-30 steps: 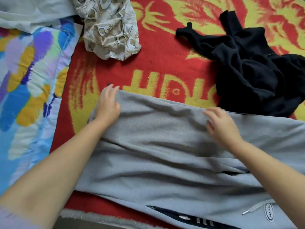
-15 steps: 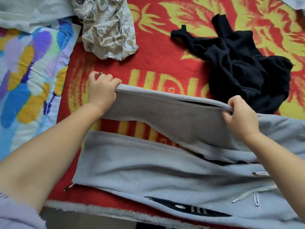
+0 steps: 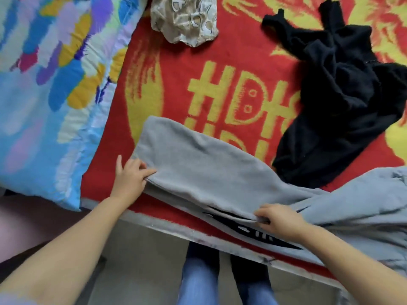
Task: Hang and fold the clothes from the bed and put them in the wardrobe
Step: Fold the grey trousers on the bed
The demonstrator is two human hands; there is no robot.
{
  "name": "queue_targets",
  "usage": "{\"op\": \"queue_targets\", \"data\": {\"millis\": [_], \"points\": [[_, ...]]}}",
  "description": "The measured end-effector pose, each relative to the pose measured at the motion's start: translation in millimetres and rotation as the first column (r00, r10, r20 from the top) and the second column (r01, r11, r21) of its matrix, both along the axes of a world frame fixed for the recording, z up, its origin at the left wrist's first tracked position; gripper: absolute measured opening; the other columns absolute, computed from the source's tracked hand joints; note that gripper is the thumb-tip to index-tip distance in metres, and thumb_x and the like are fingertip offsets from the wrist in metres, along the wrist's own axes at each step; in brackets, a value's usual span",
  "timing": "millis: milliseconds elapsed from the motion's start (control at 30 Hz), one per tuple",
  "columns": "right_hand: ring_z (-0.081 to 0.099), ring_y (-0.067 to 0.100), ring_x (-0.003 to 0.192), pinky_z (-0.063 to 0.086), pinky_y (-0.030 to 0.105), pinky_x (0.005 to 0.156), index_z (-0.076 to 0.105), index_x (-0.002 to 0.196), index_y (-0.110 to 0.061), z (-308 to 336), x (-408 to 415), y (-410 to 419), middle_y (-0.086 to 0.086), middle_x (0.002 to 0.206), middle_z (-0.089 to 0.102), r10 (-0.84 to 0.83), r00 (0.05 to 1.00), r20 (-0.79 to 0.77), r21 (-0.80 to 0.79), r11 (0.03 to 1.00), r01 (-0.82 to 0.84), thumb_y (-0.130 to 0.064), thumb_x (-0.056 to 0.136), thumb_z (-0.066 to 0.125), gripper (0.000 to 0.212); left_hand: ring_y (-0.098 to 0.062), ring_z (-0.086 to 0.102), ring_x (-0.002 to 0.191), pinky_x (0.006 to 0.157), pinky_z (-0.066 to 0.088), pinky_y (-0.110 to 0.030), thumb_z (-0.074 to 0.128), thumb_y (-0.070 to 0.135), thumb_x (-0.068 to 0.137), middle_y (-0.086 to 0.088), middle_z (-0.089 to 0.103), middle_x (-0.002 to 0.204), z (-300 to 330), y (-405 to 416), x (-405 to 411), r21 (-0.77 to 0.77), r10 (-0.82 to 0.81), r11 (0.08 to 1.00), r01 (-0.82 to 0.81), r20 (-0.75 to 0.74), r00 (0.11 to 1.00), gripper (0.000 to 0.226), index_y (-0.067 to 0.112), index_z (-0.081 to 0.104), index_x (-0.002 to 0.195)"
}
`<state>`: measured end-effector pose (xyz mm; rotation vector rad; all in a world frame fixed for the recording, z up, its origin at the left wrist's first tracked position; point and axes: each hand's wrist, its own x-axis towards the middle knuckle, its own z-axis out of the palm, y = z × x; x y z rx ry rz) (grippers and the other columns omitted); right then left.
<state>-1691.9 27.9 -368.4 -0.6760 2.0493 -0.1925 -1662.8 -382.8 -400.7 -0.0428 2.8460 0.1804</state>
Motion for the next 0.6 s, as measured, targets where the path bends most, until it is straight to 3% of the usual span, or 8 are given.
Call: {"op": "queue_targets", "data": {"millis": [67,133,200,267,367,467,533,600], "points": [[0.042,0.017,0.071,0.030,0.032,0.058,0.031,0.063,-0.027,-17,14,-10,-0.006,0.076,0.041,0.050,0.998,0.030,0.036,0.998,-0.051,-0.027,0.094,0.051,0.036,-0.031,0.053,0.107,0.110,0.004,-0.066,0.067,-0.002,0.076,-0.008,0.059,0.103,-17,0,8,-0.100,0.062,0.994,-0.046,0.170,0.983,0.041,0.028,0.075,0.104],[0.051,0.023,0.089,0.042,0.034,0.072,0.054,0.081,-0.028,-30,19,-12,0.000,0.095,0.053,0.034,0.994,0.104,0.059,0.997,-0.040,-0.027,0.095,0.051,0.014,-0.021,0.045,0.119,0.113,-0.003,-0.060,0.050,0.008,0.089,-0.002,0.051,0.114,-25,11,4,-0.241,0.110,0.970,-0.018,0.373,0.921,0.041,0.036,0.067,0.114],[0.054,0.028,0.110,0.045,0.039,0.091,0.059,0.119,-0.019,-37,17,-6,0.004,0.119,0.059,0.021,0.980,0.198,0.075,0.996,-0.037,-0.024,0.095,0.050,0.026,-0.020,0.045,0.117,0.113,0.000,-0.060,0.044,0.012,0.089,0.000,0.051,0.111,-24,33,-15,-0.339,0.110,0.939,0.059,0.458,0.882,0.035,0.032,0.065,0.110],[0.057,0.026,0.107,0.047,0.039,0.090,0.060,0.121,-0.018,-33,2,10,0.004,0.117,0.064,-0.073,0.978,0.193,0.023,0.997,0.069,-0.016,0.093,0.044,0.032,-0.020,0.049,0.115,0.113,0.013,-0.054,0.042,0.015,0.090,0.001,0.057,0.114,-16,67,-39,-0.338,0.025,0.928,0.158,0.481,0.877,0.031,0.028,0.064,0.108],[0.060,0.024,0.103,0.049,0.037,0.087,0.064,0.115,-0.022,-20,-40,70,0.000,0.112,0.066,-0.278,0.958,-0.074,-0.024,0.961,0.277,-0.008,0.090,0.042,0.036,-0.023,0.058,0.109,0.093,0.042,-0.035,0.041,0.016,0.094,-0.001,0.063,0.119,2,149,-61,-0.020,-0.131,0.988,0.152,0.411,0.902,0.030,0.025,0.063,0.112],[0.059,0.027,0.106,0.047,0.034,0.084,0.065,0.114,-0.020,-5,-87,167,0.002,0.114,0.064,-0.414,0.841,-0.348,0.005,0.896,0.443,0.003,0.083,0.044,0.044,-0.025,0.059,0.105,0.081,0.045,-0.034,0.041,0.017,0.095,0.000,0.066,0.116,22,263,-55,0.336,-0.237,0.934,0.120,0.332,0.913,0.028,0.023,0.064,0.109],[0.057,0.030,0.107,0.043,0.034,0.076,0.062,0.117,-0.019,-2,-116,231,0.007,0.116,0.059,-0.418,0.782,-0.462,0.084,0.858,0.508,0.005,0.084,0.042,0.046,-0.026,0.058,0.102,0.076,0.045,-0.035,0.041,0.021,0.095,-0.001,0.065,0.111,24,337,-46,0.449,-0.280,0.883,0.135,0.275,0.920,0.021,0.022,0.061,0.101],[0.053,0.031,0.113,0.042,0.034,0.078,0.052,0.131,-0.021,-8,-135,284,0.008,0.125,0.051,-0.376,0.799,-0.470,0.204,0.834,0.513,0.003,0.086,0.041,0.053,-0.026,0.056,0.104,0.076,0.045,-0.037,0.042,0.026,0.097,-0.003,0.062,0.113,16,396,-39,0.486,-0.257,0.868,0.101,0.267,0.929,0.019,0.018,0.058,0.103]]}}
